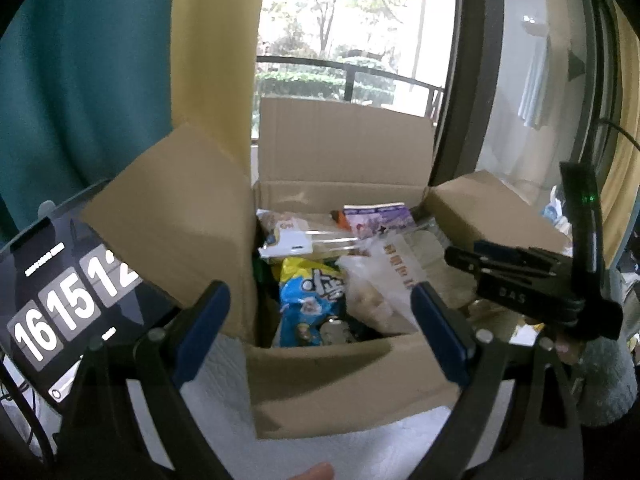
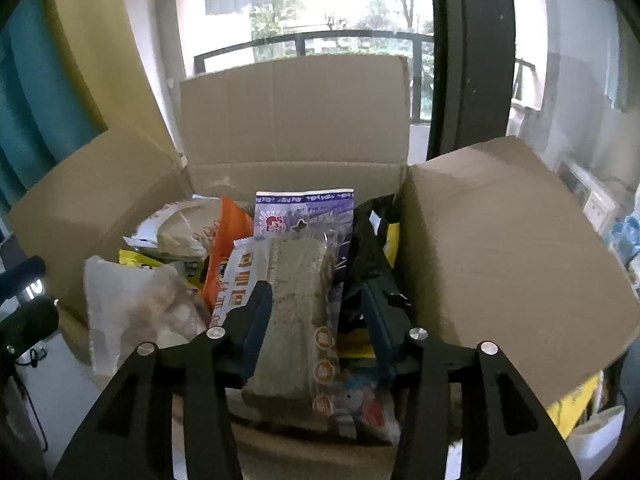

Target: Organize snacks

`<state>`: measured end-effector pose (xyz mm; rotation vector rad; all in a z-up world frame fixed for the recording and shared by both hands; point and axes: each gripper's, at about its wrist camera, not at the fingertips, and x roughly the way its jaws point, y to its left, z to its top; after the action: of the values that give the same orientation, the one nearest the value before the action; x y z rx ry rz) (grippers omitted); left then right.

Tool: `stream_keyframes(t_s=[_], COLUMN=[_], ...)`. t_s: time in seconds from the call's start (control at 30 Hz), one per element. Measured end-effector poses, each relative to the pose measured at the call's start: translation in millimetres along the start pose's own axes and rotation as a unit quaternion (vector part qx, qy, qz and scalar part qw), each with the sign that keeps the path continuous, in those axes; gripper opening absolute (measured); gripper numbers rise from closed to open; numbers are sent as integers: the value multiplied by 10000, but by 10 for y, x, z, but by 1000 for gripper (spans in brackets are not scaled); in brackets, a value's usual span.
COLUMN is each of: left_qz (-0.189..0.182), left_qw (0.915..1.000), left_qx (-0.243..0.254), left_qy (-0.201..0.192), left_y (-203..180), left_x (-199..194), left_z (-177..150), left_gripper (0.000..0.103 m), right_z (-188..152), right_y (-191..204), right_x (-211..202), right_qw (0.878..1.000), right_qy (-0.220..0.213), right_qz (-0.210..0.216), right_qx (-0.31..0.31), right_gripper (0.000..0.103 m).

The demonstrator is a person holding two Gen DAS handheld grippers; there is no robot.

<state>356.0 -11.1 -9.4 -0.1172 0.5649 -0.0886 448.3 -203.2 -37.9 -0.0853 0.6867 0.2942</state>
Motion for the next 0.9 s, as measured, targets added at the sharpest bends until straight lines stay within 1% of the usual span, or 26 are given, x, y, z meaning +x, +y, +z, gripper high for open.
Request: stream_keyframes(t_s=[0.1, 0.47, 0.6, 0.77, 0.9], left_qz=[-17, 222, 172, 137, 100], left_qw=[10000, 9997, 9998, 9999, 9999], left_qx=[-1, 47, 73, -66, -61], left_qy=[-24, -28, -29, -58, -74], left_y=[-39, -179, -234, -234, -269], left_x=[-93, -430, -545, -735, -874], left_z=[-2, -171, -271, -382, -467], left_gripper=[93, 93, 93, 93, 93], right_z=[0, -173, -289, -421, -530], right_y=[-9, -40, 1, 78, 138], right_x=[-133, -533, -675, -841, -1012], right_qw=[10000, 9999, 9999, 9998, 9998], right_qy=[-49, -93, -80, -89, -129], right_qz=[-5, -86, -73, -62, -35], right_qx=[-28, -84, -110, -148, -176], right_gripper=[52, 52, 52, 53, 53])
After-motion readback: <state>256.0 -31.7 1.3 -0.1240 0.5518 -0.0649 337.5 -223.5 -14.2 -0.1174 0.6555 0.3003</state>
